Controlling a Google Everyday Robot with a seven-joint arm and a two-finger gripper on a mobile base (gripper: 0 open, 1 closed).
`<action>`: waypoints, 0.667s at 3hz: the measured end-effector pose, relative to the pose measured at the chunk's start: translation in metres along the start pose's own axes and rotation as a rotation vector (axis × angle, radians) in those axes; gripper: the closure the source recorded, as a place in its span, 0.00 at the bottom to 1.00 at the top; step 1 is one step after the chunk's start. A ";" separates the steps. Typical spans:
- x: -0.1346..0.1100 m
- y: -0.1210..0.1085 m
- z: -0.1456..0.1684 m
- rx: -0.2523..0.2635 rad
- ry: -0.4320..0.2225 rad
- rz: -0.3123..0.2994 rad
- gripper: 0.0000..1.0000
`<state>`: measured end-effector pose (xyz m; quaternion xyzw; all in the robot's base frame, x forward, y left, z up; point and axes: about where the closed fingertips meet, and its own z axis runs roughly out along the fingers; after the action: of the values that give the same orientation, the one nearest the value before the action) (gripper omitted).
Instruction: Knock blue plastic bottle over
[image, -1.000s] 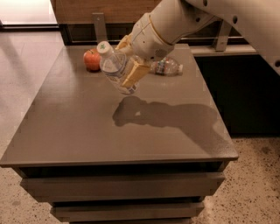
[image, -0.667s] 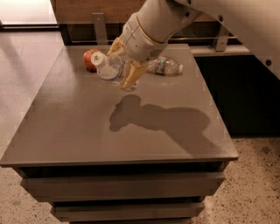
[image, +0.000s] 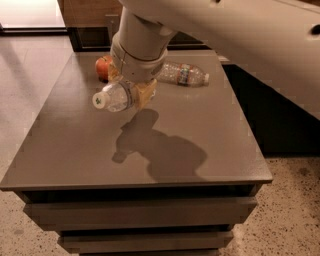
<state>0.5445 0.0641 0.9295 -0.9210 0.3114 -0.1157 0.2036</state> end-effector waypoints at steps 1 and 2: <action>-0.009 0.009 0.013 -0.098 0.082 -0.116 1.00; -0.015 0.016 0.026 -0.190 0.097 -0.180 1.00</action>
Offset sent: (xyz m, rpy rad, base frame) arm -0.0133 0.0064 -0.0468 -0.3680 0.0316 0.1426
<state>0.5339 0.0698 0.8979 -0.9537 0.2464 -0.1478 0.0888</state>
